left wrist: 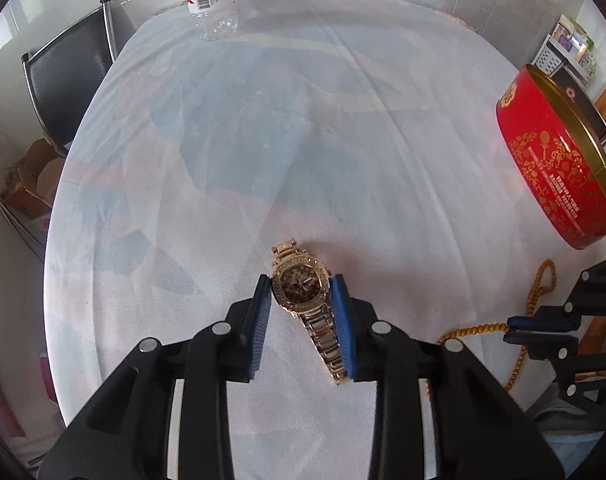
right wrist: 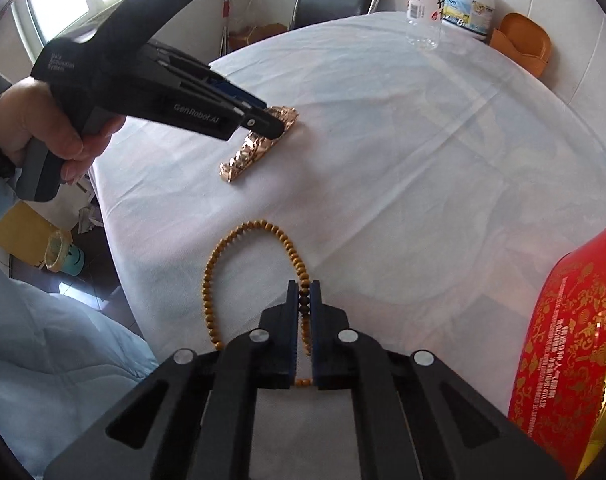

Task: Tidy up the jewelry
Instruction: 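Grasp gold watch with left gripper while right gripper grasps wooden bead necklace, then carry the watch and necklace over the tin and lower them inside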

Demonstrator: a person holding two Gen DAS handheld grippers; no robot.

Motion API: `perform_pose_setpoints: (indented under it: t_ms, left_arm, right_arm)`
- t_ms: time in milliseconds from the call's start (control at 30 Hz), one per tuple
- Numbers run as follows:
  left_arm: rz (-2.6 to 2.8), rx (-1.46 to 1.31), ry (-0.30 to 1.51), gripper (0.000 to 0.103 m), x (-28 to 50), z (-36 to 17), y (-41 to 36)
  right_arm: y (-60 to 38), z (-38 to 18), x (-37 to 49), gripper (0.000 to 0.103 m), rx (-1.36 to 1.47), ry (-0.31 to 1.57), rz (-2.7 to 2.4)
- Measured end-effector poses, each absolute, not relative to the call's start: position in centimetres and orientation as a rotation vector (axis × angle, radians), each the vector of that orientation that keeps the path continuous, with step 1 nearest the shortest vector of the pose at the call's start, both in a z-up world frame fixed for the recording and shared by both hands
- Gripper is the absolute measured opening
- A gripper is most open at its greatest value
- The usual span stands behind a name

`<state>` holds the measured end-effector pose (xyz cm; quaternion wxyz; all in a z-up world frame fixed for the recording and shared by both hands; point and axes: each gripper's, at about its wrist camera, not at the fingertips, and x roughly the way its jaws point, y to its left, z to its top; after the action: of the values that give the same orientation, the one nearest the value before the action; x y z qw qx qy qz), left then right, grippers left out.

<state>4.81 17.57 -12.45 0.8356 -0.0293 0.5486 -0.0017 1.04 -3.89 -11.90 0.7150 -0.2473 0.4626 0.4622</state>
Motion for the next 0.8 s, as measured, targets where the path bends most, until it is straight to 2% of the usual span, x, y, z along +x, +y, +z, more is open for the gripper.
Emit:
perform_pose_setpoints:
  t_ms: [533, 800]
  left_arm:
    - [-0.017, -0.059, 0.960, 0.031, 6.3, -2.8, 12.2]
    - [-0.042, -0.021, 0.836, 0.031, 7.9, 2.9, 6.4]
  right_arm:
    - [-11.2, 1.0, 4.8, 0.006, -0.356, 0.707, 0.908]
    - [-20.9, 7.6, 7.0, 0.006, -0.276, 0.522, 0.768]
